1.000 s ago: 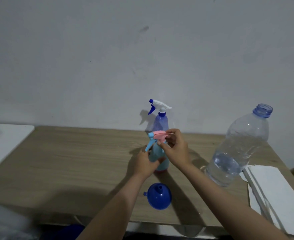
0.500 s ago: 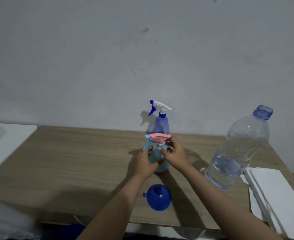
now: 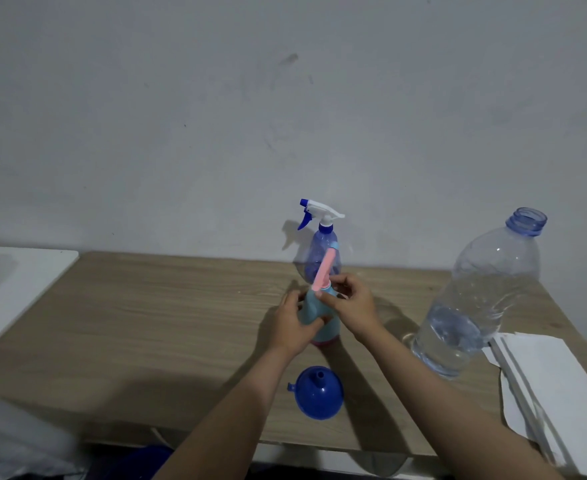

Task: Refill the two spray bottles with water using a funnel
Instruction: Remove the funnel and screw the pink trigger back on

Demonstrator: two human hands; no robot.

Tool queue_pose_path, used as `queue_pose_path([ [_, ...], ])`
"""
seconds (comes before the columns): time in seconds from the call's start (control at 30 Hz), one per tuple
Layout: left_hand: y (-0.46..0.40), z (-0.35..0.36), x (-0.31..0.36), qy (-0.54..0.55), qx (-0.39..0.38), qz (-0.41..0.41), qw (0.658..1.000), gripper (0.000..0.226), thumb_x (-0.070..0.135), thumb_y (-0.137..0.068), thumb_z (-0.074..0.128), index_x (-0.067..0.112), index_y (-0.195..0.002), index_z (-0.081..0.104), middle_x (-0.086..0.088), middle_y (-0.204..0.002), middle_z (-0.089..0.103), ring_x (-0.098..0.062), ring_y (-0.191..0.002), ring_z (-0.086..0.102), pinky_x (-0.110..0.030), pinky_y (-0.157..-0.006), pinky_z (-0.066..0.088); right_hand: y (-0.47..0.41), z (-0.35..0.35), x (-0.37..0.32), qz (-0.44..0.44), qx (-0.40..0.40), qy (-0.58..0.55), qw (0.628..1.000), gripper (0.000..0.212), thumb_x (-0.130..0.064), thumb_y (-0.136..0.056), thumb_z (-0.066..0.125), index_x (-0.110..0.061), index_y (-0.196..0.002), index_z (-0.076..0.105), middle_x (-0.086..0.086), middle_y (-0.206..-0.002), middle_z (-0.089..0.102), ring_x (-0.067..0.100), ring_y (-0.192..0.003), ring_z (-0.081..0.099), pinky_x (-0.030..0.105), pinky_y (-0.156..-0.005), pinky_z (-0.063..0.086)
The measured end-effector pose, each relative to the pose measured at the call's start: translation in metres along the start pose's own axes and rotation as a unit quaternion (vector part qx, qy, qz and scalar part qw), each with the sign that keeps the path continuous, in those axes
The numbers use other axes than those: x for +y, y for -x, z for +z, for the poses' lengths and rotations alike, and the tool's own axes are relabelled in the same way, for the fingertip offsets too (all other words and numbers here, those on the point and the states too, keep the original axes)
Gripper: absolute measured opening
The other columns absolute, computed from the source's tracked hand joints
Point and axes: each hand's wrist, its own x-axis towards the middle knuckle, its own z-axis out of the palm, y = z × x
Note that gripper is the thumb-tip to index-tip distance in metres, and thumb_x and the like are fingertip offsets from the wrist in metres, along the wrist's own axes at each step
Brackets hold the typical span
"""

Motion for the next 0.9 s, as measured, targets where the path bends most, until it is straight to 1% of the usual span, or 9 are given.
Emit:
queue_pose_path([
  [0.07,-0.001,0.0,-0.002,-0.011,0.003,0.001,1.0,0.061,0.039,-0.071,0.079,0.023,-0.123,0.052,0.007,-0.119,0.059,-0.007,-0.103,0.056,-0.006,-0.063,0.037,0.001,0.002,-0.001,0.006,0.023,-0.001,1.0,0.033,-0.009,-0.069,0.083,-0.023,-0.088,0.06,-0.003,-0.095,0.066,0.013,-0.093,0.063,0.026,-0.081,0.052],
  [0.23,-0.002,0.001,-0.003,-0.014,-0.005,0.001,1.0,0.063,0.044,-0.071,0.078,0.028,-0.125,0.049,0.009,-0.12,0.058,-0.01,-0.108,0.057,-0.01,-0.066,0.042,0.001,0.0,0.002,-0.008,-0.003,-0.02,1.0,0.031,-0.004,-0.081,0.071,-0.02,-0.107,0.063,0.0,-0.109,0.067,0.015,-0.103,0.062,0.021,-0.085,0.049],
  [0.33,-0.004,0.003,-0.009,-0.034,0.003,0.003,0.999,0.062,0.054,-0.066,0.075,0.035,-0.119,0.048,0.013,-0.118,0.059,-0.008,-0.105,0.058,-0.026,-0.078,0.054,0.001,0.001,0.003,-0.001,0.005,0.0,1.0,0.024,-0.011,-0.078,0.075,-0.021,-0.099,0.067,0.0,-0.105,0.069,0.017,-0.102,0.063,0.027,-0.086,0.052],
  [0.4,-0.006,0.004,-0.013,-0.053,0.003,0.001,0.999,0.063,0.062,-0.061,0.07,0.04,-0.115,0.047,0.015,-0.115,0.06,-0.008,-0.102,0.059,-0.034,-0.08,0.057,0.003,0.002,0.002,0.007,0.027,0.007,1.0,0.027,-0.015,-0.074,0.08,-0.017,-0.095,0.063,-0.001,-0.1,0.067,0.013,-0.097,0.062,0.026,-0.083,0.052],
  [0.57,-0.006,0.004,-0.013,-0.049,-0.001,0.006,0.999,0.074,0.067,-0.058,0.068,0.034,-0.12,0.048,0.013,-0.117,0.061,-0.008,-0.103,0.06,-0.036,-0.081,0.057,0.004,0.004,0.005,-0.008,0.012,0.021,1.0,0.04,-0.017,-0.079,0.075,-0.014,-0.116,0.061,-0.001,-0.113,0.066,0.012,-0.106,0.061,0.027,-0.09,0.051],
  [0.67,-0.007,0.004,-0.015,-0.051,0.001,0.006,0.999,0.07,0.068,-0.056,0.067,0.037,-0.116,0.048,0.015,-0.114,0.061,-0.006,-0.101,0.059,-0.036,-0.081,0.057,0.002,0.006,0.007,-0.012,0.026,0.029,0.999,0.033,-0.015,-0.078,0.075,-0.012,-0.109,0.067,0.003,-0.108,0.068,0.017,-0.103,0.063,0.027,-0.086,0.052],
  [0.73,-0.009,0.004,-0.017,-0.051,0.002,0.006,0.999,0.065,0.07,-0.053,0.065,0.042,-0.11,0.047,0.018,-0.11,0.06,-0.005,-0.1,0.059,-0.037,-0.08,0.057,0.003,0.009,0.006,-0.007,0.051,0.019,0.999,0.031,-0.016,-0.073,0.08,-0.011,-0.101,0.067,0.003,-0.102,0.069,0.014,-0.098,0.064,0.027,-0.082,0.053],
  [0.8,-0.011,0.005,-0.019,-0.045,0.001,0.005,0.999,0.064,0.069,-0.052,0.065,0.045,-0.108,0.047,0.019,-0.109,0.06,-0.005,-0.099,0.06,-0.038,-0.08,0.057,0.004,0.012,0.004,-0.001,0.078,0.014,0.997,0.034,-0.018,-0.069,0.083,-0.011,-0.096,0.064,0.001,-0.098,0.068,0.011,-0.093,0.063,0.021,-0.076,0.05],
  [0.9,-0.013,0.006,-0.021,-0.041,-0.001,0.008,0.999,0.068,0.069,-0.051,0.064,0.041,-0.111,0.048,0.019,-0.111,0.059,-0.006,-0.103,0.058,-0.039,-0.083,0.057,0.007,0.01,0.004,-0.005,0.064,0.009,0.998,0.042,-0.019,-0.07,0.083,-0.014,-0.106,0.061,-0.004,-0.103,0.065,0.005,-0.096,0.06,0.014,-0.076,0.047],
])
